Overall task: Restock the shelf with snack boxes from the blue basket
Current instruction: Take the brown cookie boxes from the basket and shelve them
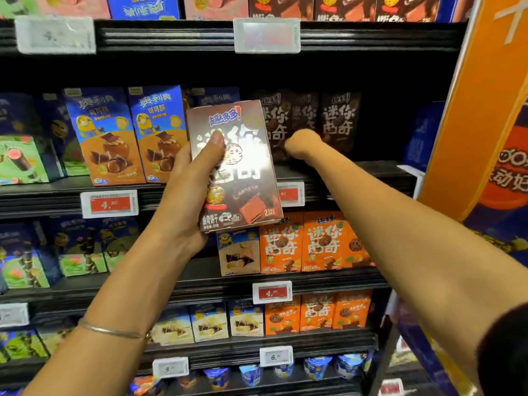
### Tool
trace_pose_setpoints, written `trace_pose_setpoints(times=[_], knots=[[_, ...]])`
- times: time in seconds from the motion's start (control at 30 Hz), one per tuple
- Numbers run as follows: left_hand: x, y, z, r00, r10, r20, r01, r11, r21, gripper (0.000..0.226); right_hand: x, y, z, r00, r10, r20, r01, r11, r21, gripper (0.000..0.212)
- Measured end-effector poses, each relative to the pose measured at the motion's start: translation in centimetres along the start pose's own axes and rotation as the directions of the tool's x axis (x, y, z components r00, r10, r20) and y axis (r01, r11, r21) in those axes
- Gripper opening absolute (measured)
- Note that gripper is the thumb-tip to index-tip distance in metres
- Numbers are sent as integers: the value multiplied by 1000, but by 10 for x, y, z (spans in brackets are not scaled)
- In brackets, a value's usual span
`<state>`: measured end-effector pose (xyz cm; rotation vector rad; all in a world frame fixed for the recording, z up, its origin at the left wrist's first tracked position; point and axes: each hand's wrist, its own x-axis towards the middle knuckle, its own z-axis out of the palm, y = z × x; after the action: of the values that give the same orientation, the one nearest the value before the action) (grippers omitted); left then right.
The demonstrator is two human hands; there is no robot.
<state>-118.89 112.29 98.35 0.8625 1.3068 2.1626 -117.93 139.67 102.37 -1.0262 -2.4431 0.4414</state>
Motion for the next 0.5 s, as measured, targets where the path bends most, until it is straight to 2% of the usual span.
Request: trace_pose_setpoints(times=[0.13, 0.27, 0.4, 0.5], knots=[[5, -2, 3, 1000, 13, -2, -13, 999, -33, 47, 10, -6, 1, 994, 12, 106, 2, 991, -133, 41], [10, -5, 5, 999, 35, 18, -35, 999, -29, 49, 13, -4, 10, 997, 3, 77, 10, 985, -170, 39], [12, -7, 6, 999, 45, 30, -45, 999, -23, 47, 15, -3, 18, 999, 26, 35, -24, 998, -60, 35], [14, -9, 5, 997, 65, 43, -65, 998, -6, 51, 1, -7, 13, 993, 85, -82, -73, 987, 147, 32]])
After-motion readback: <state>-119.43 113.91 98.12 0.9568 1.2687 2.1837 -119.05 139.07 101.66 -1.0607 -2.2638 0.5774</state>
